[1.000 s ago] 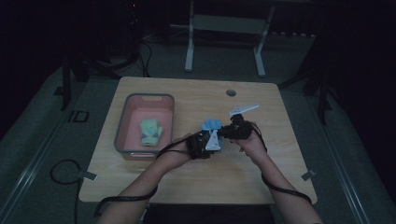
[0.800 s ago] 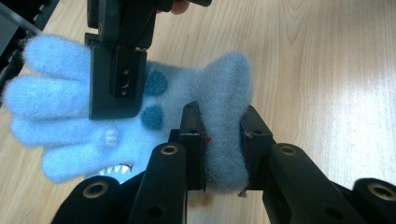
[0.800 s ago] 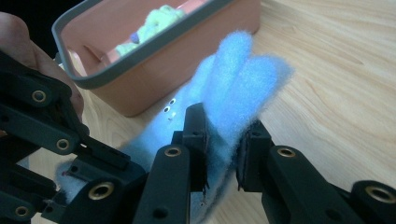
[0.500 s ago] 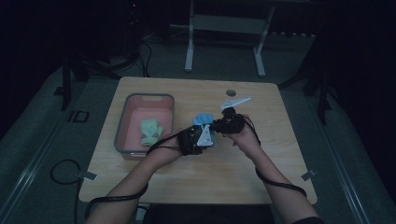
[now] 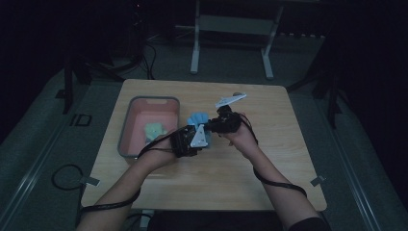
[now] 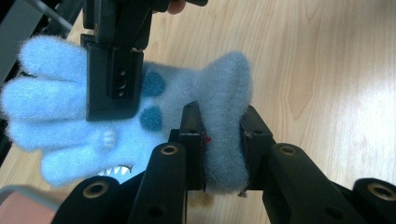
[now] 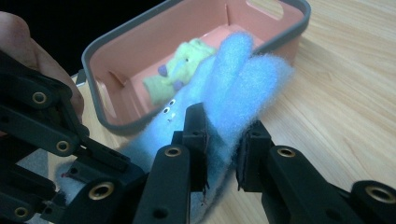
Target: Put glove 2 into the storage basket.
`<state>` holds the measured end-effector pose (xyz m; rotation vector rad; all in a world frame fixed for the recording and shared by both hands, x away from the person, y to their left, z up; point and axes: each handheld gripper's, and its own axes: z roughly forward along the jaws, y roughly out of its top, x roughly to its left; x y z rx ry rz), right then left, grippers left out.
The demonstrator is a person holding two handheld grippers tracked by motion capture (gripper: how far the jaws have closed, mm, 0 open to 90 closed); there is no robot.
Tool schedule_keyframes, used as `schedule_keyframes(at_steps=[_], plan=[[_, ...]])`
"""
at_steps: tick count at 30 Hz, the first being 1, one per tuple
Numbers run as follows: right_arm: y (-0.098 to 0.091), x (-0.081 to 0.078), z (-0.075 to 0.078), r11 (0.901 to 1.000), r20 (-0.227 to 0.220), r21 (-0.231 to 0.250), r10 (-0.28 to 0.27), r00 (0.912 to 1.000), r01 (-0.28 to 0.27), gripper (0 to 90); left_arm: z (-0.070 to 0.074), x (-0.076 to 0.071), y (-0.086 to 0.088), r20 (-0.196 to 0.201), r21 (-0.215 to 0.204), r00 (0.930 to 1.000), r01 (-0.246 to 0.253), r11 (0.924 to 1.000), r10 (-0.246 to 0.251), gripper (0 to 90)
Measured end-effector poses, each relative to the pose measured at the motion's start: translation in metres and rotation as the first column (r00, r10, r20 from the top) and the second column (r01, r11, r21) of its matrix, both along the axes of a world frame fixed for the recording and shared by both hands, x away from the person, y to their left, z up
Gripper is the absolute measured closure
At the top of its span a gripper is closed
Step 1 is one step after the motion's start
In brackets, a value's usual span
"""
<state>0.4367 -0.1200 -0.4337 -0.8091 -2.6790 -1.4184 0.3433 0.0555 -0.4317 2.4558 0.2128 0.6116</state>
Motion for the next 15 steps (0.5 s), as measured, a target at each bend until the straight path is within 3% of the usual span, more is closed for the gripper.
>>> schedule_keyframes(at_steps=[15], plan=[[0.044,0.004,0.006,0.9987,0.011,-0.014,0.049,0.9987,-0.049,76.9,0.005,-0.002,0.037,0.0,0.016,0.9988,-0.048,0.9987,0.048,75.4]])
